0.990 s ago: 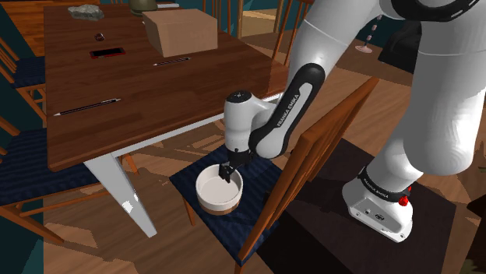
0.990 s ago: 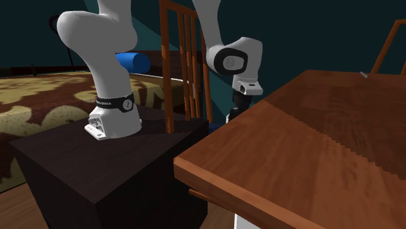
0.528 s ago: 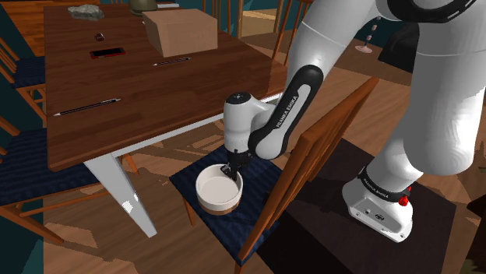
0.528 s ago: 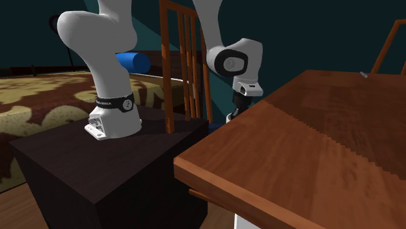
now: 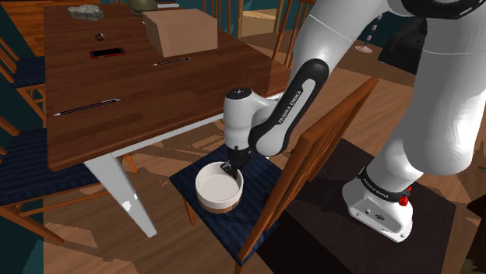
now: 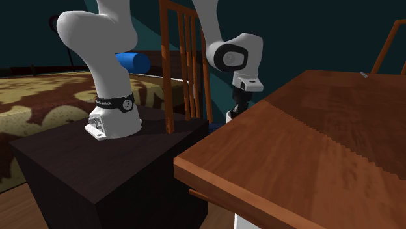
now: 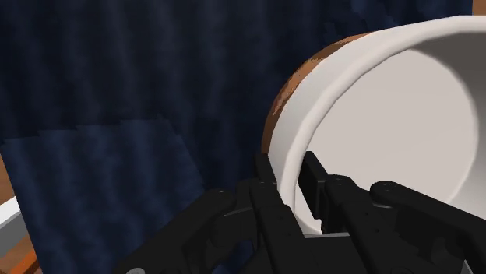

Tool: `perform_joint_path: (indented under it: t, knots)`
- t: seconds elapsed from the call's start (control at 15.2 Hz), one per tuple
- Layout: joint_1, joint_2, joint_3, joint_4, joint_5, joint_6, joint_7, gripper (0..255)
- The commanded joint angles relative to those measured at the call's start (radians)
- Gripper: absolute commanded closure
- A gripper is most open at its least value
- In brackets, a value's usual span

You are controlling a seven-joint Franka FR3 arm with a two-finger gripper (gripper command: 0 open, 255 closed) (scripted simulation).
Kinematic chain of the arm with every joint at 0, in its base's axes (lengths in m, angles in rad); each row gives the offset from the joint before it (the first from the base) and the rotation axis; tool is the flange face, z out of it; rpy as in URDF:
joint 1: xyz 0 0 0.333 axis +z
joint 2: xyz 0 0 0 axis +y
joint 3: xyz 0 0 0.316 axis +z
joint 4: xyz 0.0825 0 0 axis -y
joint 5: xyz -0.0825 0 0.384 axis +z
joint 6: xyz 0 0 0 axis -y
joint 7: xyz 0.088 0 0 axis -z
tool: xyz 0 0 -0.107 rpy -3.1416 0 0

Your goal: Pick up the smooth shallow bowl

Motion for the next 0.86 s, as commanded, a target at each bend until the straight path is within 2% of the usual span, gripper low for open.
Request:
perform_joint_path:
  t: [0.0,0.66,0.79]
  knots:
    - [-0.014,-0.031,0.017,-0.007,0.019,-0.023,-0.014,255]
    - [-0.06,-0.18,0.082,-0.022,0.122,-0.148,-0.081,255]
    - [-0.06,-0.182,0.082,-0.022,0.124,-0.15,-0.083,255]
